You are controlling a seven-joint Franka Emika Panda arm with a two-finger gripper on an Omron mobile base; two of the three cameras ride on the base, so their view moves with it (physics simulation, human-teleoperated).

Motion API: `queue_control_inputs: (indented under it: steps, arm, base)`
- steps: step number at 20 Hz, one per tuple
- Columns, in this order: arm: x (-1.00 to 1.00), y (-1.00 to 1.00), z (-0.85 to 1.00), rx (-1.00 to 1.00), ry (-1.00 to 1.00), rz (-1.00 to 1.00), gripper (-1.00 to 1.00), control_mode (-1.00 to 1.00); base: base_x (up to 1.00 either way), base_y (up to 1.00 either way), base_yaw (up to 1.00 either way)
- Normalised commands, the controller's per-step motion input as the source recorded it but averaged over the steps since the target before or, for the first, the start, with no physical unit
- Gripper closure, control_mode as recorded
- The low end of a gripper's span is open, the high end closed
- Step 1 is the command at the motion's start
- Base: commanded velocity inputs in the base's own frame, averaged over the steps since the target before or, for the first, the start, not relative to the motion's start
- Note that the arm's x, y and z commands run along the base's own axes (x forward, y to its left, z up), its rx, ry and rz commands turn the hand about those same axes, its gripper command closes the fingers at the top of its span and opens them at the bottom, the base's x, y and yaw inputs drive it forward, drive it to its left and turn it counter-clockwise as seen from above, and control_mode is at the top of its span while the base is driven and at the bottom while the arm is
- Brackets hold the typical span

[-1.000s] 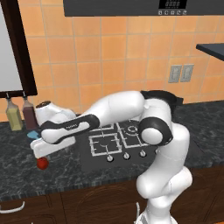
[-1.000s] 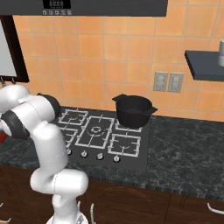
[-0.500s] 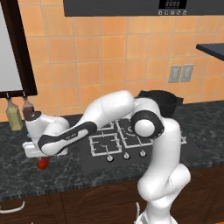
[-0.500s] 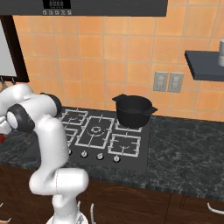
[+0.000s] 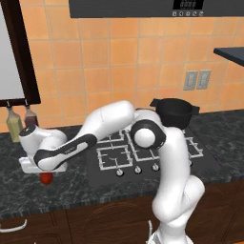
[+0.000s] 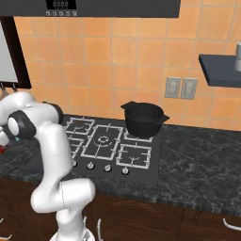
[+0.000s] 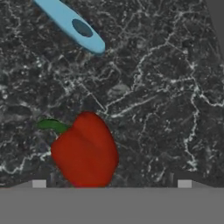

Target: Put the bell pepper and bell pepper in the pot. Retrieve the spatula and lightly stir the vegetables in the pot.

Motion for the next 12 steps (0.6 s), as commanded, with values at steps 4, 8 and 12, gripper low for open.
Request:
queue_control_inputs:
  steps: [4,8,12]
  arm:
    - [0.29,0.0,-0.4,0.0,0.0,0.0,-1.0,-1.0]
    - [0.1,0.03,-0.2,0.0,0.01,0.0,-1.0,-1.0]
    - [0.01,0.0,-0.27,0.0,0.02,0.0,-1.0,-1.0]
  base:
    - [0.0,0.0,0.0]
    - [0.0,0.0,0.0]
    - [0.0,0.0,0.0]
